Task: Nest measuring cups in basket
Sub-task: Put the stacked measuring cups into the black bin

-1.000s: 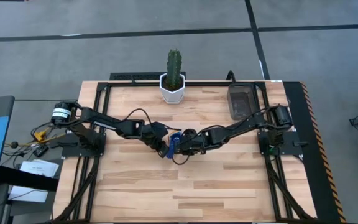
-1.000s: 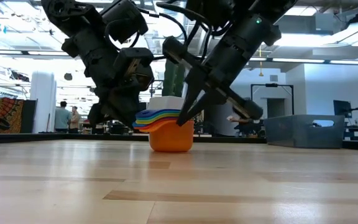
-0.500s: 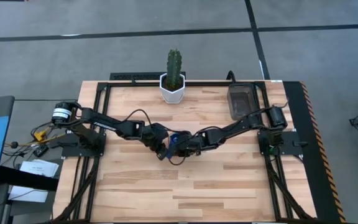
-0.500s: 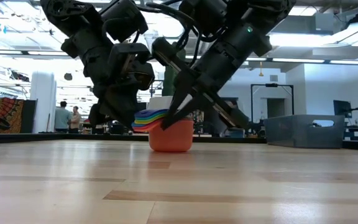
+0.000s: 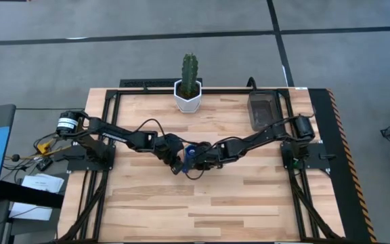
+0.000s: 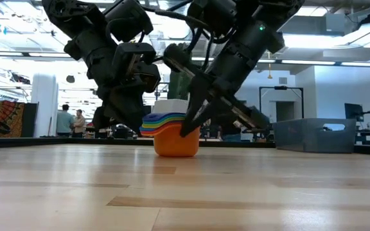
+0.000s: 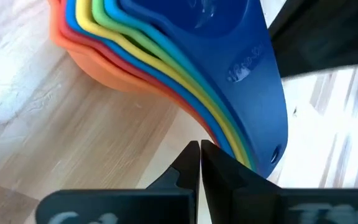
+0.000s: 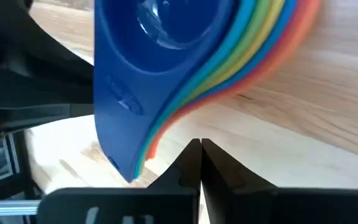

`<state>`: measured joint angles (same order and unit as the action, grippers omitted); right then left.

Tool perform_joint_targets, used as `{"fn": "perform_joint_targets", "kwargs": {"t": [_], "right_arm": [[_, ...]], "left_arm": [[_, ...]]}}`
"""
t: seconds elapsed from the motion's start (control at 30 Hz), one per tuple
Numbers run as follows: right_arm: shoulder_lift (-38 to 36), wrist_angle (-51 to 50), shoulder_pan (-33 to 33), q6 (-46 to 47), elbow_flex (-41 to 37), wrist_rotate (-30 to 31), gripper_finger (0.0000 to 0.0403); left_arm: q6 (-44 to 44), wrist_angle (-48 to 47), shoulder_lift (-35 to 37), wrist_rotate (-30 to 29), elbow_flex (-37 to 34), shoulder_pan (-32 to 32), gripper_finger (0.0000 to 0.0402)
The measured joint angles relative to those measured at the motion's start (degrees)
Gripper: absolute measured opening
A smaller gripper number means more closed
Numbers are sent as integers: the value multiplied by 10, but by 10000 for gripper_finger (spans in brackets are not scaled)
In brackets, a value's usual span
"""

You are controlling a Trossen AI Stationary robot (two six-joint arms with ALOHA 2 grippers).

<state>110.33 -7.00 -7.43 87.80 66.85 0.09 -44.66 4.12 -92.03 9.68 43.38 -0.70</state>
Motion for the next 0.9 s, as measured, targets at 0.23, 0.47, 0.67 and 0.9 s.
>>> {"fn": "perform_joint_targets", "kwargs": {"t": [0.23,0.47,0.67,0.9], "right_arm": [[-46,-107,-10,-17,0,18,44],[-71,-162,-7,-39,0,22,47],[-84,-185,-10,-48,0,29,48],[-124,-260,-25,-68,0,51,77]], "left_arm": [[-5,1,0,-15,14,-7,2],[-22,5,0,-30,20,-5,2],[-41,27,0,-46,22,-5,2],[-27,12,0,-75,63,-5,2]]}}
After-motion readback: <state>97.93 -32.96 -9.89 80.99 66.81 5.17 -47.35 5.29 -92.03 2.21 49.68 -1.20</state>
